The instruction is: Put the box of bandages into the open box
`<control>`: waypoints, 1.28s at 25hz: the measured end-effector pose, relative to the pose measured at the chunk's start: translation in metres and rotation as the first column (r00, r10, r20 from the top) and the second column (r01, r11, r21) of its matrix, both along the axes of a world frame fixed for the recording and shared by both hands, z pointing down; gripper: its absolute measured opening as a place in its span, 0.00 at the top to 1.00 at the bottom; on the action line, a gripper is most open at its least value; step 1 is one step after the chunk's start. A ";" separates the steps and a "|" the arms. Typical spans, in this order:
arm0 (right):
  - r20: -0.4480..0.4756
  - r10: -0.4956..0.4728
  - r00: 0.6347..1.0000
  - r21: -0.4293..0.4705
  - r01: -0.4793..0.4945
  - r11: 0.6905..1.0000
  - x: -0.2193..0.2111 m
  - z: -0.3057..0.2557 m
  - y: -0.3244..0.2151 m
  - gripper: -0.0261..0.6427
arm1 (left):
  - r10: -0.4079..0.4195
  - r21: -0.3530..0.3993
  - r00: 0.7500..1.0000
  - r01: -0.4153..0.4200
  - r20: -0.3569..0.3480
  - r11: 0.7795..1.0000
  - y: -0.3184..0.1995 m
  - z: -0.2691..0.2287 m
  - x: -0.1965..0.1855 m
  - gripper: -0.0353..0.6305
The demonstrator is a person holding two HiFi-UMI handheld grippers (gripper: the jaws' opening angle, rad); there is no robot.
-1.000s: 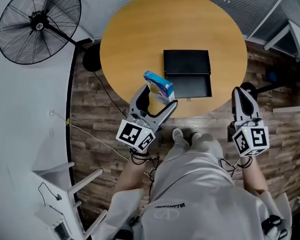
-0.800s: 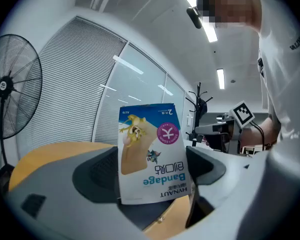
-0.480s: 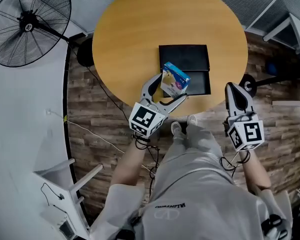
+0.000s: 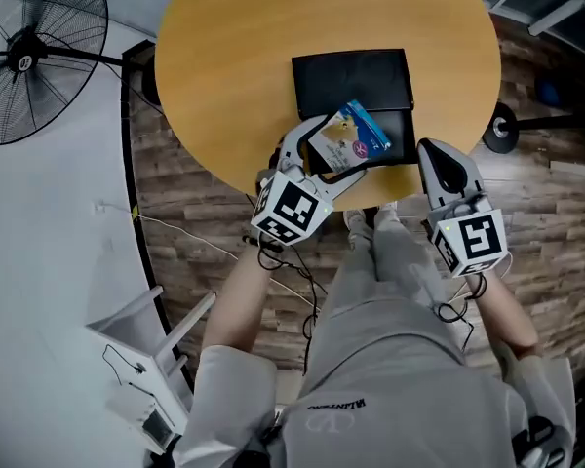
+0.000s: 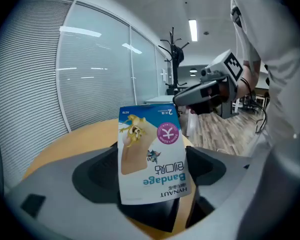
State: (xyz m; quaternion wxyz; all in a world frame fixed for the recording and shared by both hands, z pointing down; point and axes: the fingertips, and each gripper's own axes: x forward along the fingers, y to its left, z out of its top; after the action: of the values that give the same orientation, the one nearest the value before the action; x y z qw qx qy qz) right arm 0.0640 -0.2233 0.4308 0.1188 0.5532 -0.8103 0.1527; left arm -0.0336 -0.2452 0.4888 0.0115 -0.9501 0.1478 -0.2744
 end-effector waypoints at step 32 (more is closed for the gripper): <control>0.154 0.024 0.988 -0.138 -0.003 0.990 0.000 0.096 -0.025 0.93 | 0.382 -0.081 0.751 -0.406 0.538 0.910 -0.001 0.103 0.020 0.30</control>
State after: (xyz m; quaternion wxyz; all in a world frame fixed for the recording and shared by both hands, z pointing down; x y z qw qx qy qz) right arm 0.0640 -0.2480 0.5270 0.0920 0.5357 -0.8008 0.2516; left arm -0.0135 -0.2462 0.5916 0.1298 -0.8421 -0.0594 -0.5201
